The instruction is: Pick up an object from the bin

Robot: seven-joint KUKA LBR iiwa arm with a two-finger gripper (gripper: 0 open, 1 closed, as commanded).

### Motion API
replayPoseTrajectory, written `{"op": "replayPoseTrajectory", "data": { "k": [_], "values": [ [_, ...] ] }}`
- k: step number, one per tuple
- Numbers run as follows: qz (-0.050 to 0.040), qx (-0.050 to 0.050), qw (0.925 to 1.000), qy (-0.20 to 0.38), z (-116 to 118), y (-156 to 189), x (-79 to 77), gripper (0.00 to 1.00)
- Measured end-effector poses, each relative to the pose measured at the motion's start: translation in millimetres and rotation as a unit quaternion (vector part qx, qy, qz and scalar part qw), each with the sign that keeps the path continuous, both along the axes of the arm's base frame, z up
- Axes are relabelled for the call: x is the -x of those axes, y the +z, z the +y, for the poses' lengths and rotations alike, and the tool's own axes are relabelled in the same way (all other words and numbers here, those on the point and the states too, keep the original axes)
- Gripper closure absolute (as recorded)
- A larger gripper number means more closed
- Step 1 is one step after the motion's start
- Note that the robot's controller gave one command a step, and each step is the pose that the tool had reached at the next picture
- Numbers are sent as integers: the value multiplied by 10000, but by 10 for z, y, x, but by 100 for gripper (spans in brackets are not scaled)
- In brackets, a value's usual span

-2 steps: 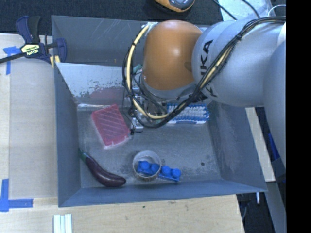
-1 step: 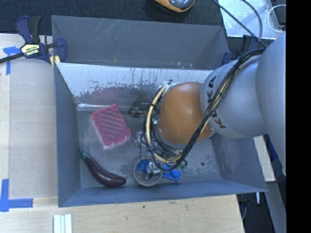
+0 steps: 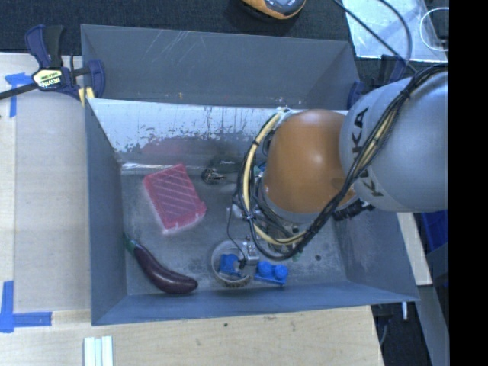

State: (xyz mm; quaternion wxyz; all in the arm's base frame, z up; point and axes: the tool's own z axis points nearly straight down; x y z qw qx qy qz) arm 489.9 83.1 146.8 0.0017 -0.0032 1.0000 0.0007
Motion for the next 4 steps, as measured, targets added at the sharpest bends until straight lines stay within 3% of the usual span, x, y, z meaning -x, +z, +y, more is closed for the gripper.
{"op": "replayPoseTrajectory", "data": {
  "k": [1, 2, 3, 4],
  "values": [
    [23, 5, 9979, 653, -84, -488, -11, 0],
    [10, -1, 9983, -581, -33, -774, 28, 0],
    [-2, -2, 9996, 265, -147, -757, -12, 100],
    [-2, -2, 9997, 263, -147, -757, -12, 100]
  ]
}}
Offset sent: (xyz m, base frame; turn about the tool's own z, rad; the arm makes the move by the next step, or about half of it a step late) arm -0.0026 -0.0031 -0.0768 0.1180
